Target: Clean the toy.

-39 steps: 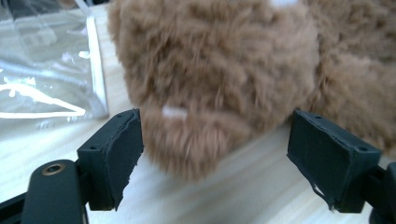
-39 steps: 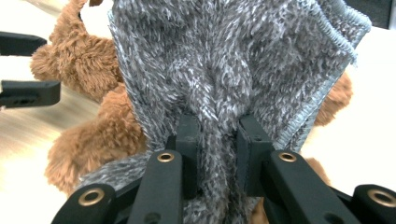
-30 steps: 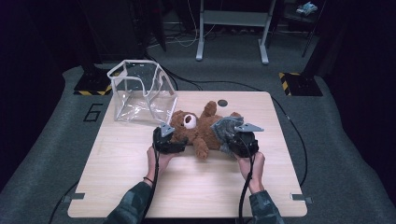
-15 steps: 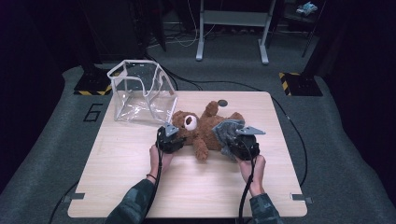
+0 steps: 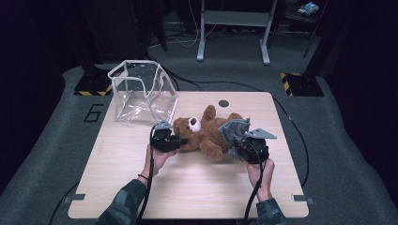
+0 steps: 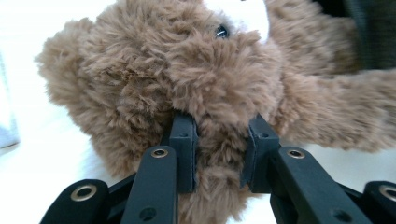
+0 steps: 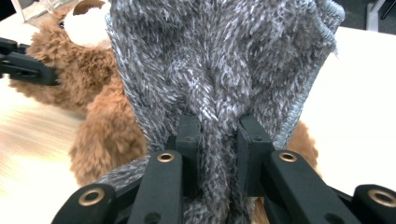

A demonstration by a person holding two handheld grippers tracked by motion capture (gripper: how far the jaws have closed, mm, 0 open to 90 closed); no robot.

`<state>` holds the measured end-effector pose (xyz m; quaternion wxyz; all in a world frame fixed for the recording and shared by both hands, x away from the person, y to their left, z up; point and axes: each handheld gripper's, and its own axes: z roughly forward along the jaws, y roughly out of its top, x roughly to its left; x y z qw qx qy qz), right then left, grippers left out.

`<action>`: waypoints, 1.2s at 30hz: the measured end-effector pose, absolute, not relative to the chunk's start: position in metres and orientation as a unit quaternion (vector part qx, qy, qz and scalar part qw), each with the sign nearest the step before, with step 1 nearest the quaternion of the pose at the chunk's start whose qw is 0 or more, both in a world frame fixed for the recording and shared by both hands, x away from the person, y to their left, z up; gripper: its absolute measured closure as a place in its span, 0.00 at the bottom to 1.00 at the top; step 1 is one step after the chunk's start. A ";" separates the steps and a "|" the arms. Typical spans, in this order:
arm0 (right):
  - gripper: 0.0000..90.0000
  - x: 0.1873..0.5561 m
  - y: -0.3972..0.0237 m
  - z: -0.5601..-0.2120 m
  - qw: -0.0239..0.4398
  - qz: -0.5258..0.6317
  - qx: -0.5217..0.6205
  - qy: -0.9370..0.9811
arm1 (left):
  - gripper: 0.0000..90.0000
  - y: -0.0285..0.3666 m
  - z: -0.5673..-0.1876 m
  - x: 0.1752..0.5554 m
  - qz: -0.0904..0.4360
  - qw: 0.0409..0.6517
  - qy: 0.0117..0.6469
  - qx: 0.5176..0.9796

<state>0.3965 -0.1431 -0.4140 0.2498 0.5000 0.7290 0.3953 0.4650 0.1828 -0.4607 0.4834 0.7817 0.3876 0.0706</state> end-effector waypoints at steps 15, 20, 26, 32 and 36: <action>0.83 0.449 -0.103 -0.431 0.243 0.333 0.522 0.747 | 0.35 0.186 -0.472 0.441 0.190 0.467 0.385 0.773; 0.83 0.449 -0.104 -0.432 0.244 0.334 0.521 0.746 | 0.27 0.176 -0.477 0.427 0.242 0.441 0.371 0.781; 0.83 0.449 -0.104 -0.433 0.245 0.335 0.520 0.746 | 0.21 0.157 -0.487 0.430 0.287 0.395 0.365 0.793; 0.83 0.449 -0.107 -0.433 0.236 0.341 0.521 0.746 | 0.20 0.144 -0.492 0.438 0.299 0.393 0.365 0.789; 0.83 0.449 -0.109 -0.434 0.230 0.349 0.523 0.743 | 0.27 0.142 -0.495 0.446 0.308 0.391 0.374 0.782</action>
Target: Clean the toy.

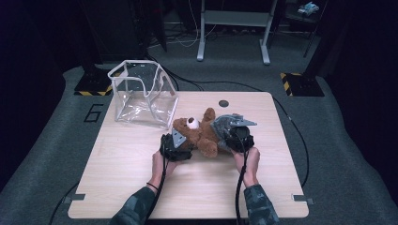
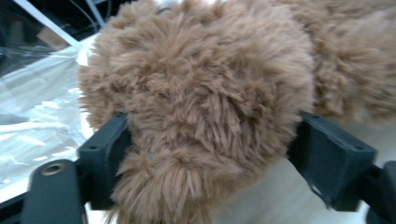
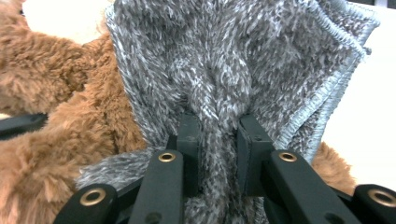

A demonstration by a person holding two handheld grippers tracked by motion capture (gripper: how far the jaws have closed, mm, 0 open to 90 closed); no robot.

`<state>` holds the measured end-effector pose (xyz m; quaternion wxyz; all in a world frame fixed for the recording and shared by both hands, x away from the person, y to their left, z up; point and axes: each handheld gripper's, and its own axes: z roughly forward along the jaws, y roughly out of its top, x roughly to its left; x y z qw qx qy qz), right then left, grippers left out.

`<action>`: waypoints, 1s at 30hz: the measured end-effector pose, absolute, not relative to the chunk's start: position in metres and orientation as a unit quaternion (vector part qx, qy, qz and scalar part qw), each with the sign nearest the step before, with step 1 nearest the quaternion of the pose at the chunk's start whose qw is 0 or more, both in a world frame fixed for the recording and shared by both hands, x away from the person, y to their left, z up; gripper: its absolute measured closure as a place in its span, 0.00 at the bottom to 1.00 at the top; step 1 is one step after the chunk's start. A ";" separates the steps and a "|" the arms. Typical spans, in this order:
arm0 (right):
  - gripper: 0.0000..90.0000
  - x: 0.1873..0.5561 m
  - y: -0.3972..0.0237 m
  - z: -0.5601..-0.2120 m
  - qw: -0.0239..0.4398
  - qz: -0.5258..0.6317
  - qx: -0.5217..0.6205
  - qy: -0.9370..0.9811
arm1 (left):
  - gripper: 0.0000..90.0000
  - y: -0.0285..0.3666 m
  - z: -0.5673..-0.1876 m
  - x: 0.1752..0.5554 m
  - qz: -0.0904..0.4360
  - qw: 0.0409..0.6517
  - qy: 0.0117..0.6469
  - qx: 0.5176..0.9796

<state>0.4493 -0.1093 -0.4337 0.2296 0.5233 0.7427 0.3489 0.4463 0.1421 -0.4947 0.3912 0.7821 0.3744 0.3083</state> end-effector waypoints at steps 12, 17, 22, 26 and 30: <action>0.83 0.444 -0.113 -0.431 0.233 0.366 0.516 0.738 | 0.72 0.152 -0.491 0.458 0.264 0.415 0.373 0.786; 0.83 0.428 -0.119 -0.423 0.246 0.383 0.510 0.730 | 0.75 0.163 -0.478 0.461 0.175 0.455 0.404 0.775; 0.83 0.413 -0.128 -0.417 0.255 0.395 0.509 0.721 | 0.77 0.165 -0.470 0.462 0.128 0.469 0.407 0.773; 0.83 0.403 -0.130 -0.410 0.262 0.401 0.504 0.719 | 0.77 0.171 -0.460 0.463 0.078 0.478 0.410 0.773; 0.83 0.405 -0.121 -0.405 0.267 0.392 0.494 0.729 | 0.77 0.179 -0.459 0.474 0.015 0.474 0.431 0.767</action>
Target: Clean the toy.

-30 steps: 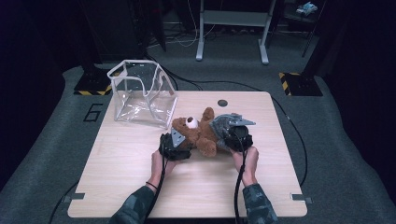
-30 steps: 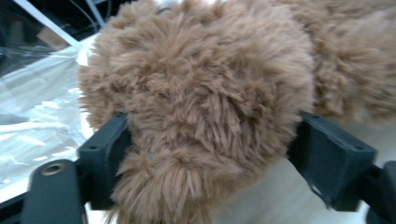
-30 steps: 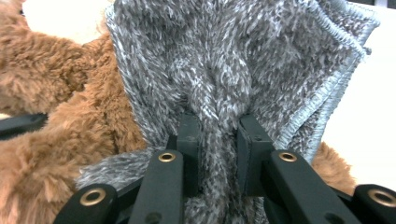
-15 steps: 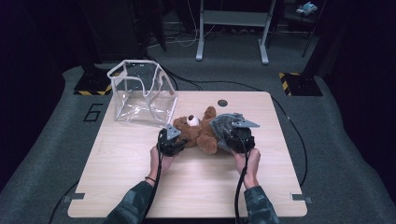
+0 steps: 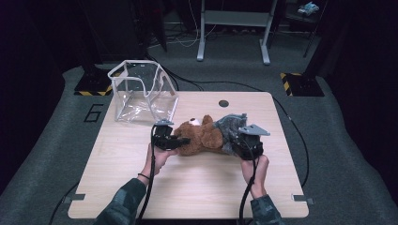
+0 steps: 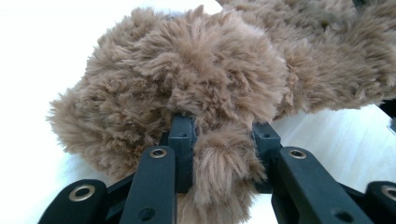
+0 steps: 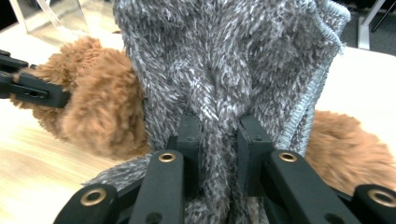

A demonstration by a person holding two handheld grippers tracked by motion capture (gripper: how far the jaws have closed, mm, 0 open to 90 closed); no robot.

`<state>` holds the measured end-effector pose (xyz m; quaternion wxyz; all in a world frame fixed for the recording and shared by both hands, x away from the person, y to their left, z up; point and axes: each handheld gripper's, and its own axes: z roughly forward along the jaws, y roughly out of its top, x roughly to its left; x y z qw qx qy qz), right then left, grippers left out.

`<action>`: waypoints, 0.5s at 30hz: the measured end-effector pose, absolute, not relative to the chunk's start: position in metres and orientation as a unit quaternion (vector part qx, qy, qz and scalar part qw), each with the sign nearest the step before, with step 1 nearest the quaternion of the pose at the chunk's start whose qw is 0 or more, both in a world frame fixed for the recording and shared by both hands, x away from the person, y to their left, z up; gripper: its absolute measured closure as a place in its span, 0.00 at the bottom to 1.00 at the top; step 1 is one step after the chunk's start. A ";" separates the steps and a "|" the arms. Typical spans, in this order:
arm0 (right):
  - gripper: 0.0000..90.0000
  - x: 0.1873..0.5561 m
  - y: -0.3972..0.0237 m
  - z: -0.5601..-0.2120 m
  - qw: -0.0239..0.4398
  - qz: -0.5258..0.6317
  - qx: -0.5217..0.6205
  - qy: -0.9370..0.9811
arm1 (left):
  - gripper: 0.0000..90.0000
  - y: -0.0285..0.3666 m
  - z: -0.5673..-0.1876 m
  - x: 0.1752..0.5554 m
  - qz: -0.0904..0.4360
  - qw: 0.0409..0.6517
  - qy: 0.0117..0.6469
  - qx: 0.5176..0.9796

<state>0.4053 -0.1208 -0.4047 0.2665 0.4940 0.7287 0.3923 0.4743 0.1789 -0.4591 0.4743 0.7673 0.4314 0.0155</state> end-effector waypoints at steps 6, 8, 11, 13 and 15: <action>0.83 0.443 -0.103 -0.434 0.244 0.351 0.519 0.740 | 0.69 0.184 -0.464 0.481 0.022 0.471 0.445 0.762; 0.83 0.448 -0.102 -0.435 0.245 0.349 0.525 0.736 | 0.62 0.182 -0.460 0.480 0.046 0.467 0.441 0.765; 0.83 0.452 -0.103 -0.434 0.244 0.344 0.526 0.738 | 0.50 0.179 -0.453 0.476 0.081 0.462 0.436 0.768; 0.83 0.454 -0.103 -0.433 0.239 0.343 0.533 0.736 | 0.44 0.175 -0.446 0.471 0.109 0.463 0.427 0.769; 0.83 0.455 -0.103 -0.432 0.239 0.342 0.532 0.737 | 0.39 0.170 -0.441 0.467 0.127 0.463 0.411 0.775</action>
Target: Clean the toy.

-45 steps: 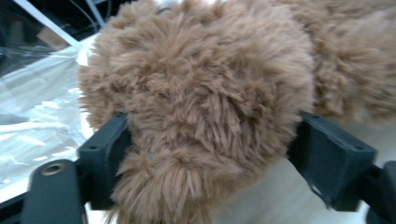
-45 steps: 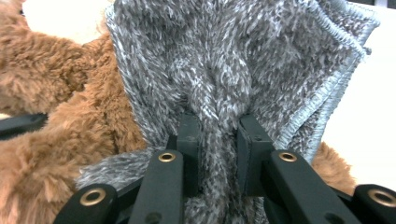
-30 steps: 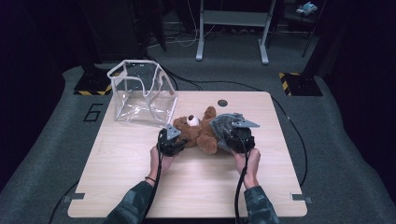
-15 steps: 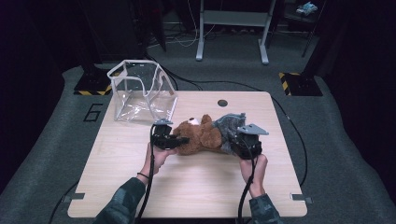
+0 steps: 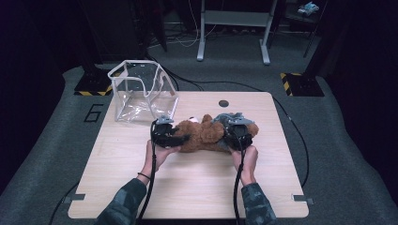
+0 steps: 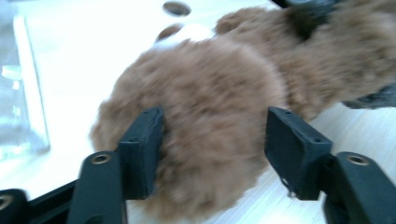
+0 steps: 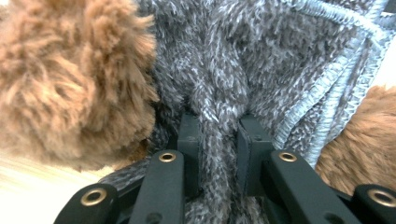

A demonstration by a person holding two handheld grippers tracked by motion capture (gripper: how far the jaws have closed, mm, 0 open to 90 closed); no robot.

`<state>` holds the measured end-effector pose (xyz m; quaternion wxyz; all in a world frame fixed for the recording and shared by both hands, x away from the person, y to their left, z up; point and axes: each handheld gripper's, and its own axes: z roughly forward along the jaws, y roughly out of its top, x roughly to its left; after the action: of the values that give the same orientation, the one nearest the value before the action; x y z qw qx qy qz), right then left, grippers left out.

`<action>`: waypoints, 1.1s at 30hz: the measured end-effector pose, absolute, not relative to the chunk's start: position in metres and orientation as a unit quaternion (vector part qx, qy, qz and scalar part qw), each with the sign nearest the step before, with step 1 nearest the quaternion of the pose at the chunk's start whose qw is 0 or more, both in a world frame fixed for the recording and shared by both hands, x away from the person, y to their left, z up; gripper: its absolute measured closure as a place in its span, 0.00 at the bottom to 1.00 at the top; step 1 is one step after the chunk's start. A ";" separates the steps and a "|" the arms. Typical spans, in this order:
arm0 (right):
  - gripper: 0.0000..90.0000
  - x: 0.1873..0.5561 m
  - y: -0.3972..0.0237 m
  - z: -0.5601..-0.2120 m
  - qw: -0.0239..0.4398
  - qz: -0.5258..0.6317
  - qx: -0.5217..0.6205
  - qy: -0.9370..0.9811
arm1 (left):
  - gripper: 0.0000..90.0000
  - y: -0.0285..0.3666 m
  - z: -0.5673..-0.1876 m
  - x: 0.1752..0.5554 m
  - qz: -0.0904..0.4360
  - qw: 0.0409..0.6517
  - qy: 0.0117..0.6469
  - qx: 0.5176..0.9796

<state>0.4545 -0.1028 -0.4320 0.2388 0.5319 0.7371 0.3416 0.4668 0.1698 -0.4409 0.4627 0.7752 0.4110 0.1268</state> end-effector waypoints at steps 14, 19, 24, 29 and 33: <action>0.83 0.457 -0.100 -0.429 0.236 0.342 0.541 0.731 | 0.35 0.082 -0.428 0.456 0.162 0.444 0.301 0.828; 0.83 0.453 -0.106 -0.427 0.231 0.352 0.536 0.731 | 0.70 0.071 -0.428 0.460 0.183 0.437 0.292 0.831; 0.83 0.443 -0.114 -0.422 0.237 0.368 0.534 0.724 | 0.82 0.077 -0.417 0.464 0.167 0.468 0.295 0.816; 0.83 0.421 -0.122 -0.410 0.253 0.388 0.519 0.719 | 0.85 0.085 -0.405 0.464 0.127 0.485 0.311 0.808; 0.83 0.401 -0.120 -0.401 0.267 0.395 0.504 0.720 | 0.85 0.093 -0.401 0.467 0.086 0.498 0.335 0.795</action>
<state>0.4006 -0.1202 -0.4009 0.2671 0.5039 0.7204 0.3947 0.4674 0.0934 -0.4012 0.4984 0.7951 0.3347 0.0862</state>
